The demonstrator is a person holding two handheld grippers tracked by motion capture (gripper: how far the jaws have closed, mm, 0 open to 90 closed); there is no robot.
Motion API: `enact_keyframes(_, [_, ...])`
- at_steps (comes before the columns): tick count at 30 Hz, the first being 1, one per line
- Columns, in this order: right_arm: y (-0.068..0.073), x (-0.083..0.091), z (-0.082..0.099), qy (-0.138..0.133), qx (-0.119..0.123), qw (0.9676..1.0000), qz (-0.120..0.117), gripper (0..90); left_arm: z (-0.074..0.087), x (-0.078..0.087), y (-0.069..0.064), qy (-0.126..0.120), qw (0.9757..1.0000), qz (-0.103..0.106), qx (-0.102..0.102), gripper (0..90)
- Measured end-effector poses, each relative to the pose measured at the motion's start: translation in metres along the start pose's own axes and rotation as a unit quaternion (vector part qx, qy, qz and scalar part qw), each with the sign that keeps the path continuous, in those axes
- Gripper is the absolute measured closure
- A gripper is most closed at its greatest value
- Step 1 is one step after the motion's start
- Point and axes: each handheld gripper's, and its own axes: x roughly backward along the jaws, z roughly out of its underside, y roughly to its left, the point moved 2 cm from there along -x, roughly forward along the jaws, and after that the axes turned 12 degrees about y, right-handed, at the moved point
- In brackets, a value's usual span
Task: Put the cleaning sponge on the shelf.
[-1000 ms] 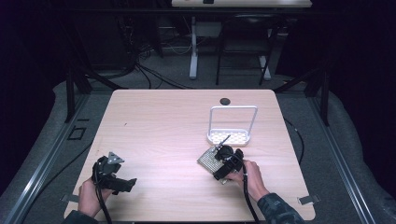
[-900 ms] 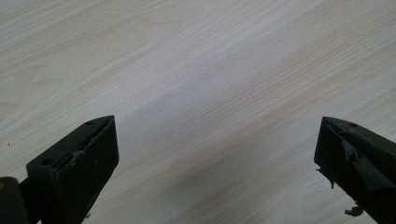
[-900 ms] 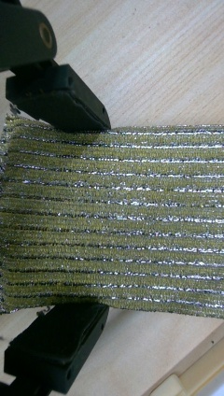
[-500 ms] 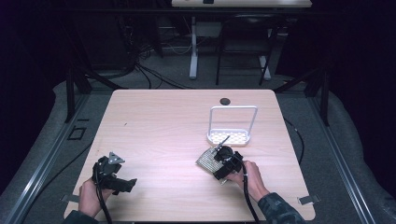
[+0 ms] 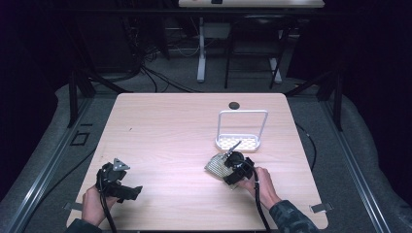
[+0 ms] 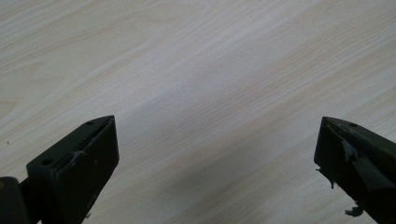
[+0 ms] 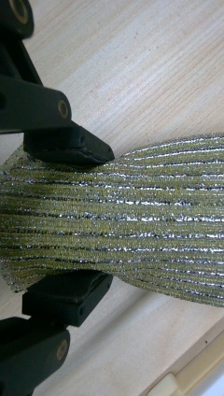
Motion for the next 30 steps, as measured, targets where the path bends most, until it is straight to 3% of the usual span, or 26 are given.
enact_keyframes(13, [0.005, 0.000, 0.001, -0.016, 0.018, 0.9997, 0.005, 52.3, -0.001, 0.000, 0.000, -0.002, 1.0000, 0.002, 0.002, 0.0])
enact_keyframes(19, [0.006, 0.004, 0.000, -0.025, 0.023, 0.9994, 0.007, 53.3, 0.000, 0.001, 0.000, -0.003, 1.0000, 0.001, 0.001, 0.0])
enact_keyframes(24, [0.005, 0.018, 0.001, -0.044, 0.020, 0.9988, 0.004, 53.2, 0.000, 0.001, 0.000, -0.003, 1.0000, 0.001, 0.001, 0.0])
enact_keyframes(30, [0.006, 0.022, 0.003, -0.045, 0.021, 0.9988, 0.003, 53.1, 0.000, 0.001, 0.000, -0.003, 1.0000, 0.002, 0.002, 0.0])
